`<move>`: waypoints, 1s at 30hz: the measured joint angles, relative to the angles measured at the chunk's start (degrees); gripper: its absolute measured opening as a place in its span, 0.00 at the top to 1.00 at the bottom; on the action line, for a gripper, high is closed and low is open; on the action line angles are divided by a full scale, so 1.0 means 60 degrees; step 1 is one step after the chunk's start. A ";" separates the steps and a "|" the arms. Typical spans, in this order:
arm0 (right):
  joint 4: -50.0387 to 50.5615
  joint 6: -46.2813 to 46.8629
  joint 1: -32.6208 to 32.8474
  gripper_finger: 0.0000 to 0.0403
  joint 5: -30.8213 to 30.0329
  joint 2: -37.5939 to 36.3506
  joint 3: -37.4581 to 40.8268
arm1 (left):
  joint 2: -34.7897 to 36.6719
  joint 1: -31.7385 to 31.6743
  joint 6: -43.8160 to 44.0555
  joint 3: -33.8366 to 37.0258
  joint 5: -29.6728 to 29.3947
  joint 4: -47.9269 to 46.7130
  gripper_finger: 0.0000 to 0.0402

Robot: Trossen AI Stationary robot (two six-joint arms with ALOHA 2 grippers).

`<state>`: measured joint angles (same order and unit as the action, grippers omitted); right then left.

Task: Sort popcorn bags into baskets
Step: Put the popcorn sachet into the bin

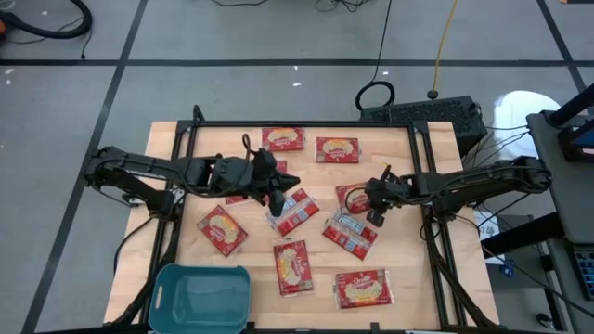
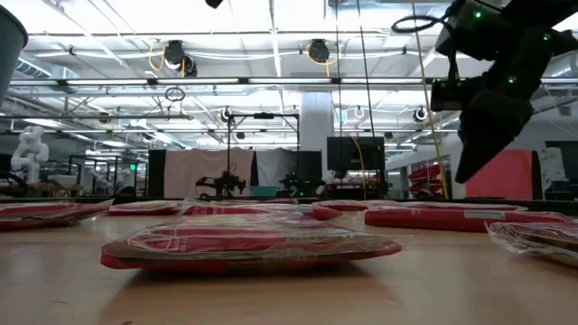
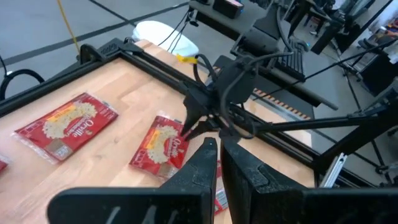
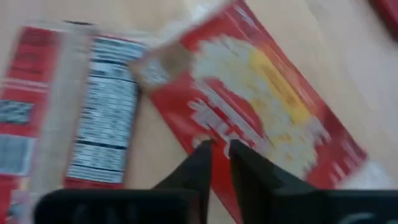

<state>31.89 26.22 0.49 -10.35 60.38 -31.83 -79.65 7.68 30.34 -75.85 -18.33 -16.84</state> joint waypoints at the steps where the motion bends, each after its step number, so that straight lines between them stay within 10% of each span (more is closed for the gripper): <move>1: 0.0111 0.0001 -0.0003 0.78 -0.0003 0.0000 0.0000 | -0.0002 0.0000 -0.0023 0.0000 0.0000 0.0000 0.94; 9: -0.0682 -0.3787 0.0389 0.46 -0.0003 0.0064 0.0000 | -0.0002 -0.0004 -0.0027 0.0000 0.0000 0.0011 0.94; 15: -0.1372 -0.4725 0.0120 0.40 0.0186 0.0705 0.0222 | -0.0002 0.0008 -0.0019 0.0000 0.0000 0.0097 0.94; 22: -0.2776 -0.4260 0.0018 0.46 0.0682 0.1625 0.0977 | -0.0002 0.0086 0.0032 0.0000 0.0040 0.0113 0.94; 30: -0.4021 -0.4296 0.0018 0.78 0.0485 0.1837 0.1271 | -0.0002 0.0117 0.0038 0.0000 0.0047 0.0109 0.94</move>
<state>7.76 0.45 0.60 -7.44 71.40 -24.21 -79.66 8.38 30.57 -75.85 -18.04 -16.19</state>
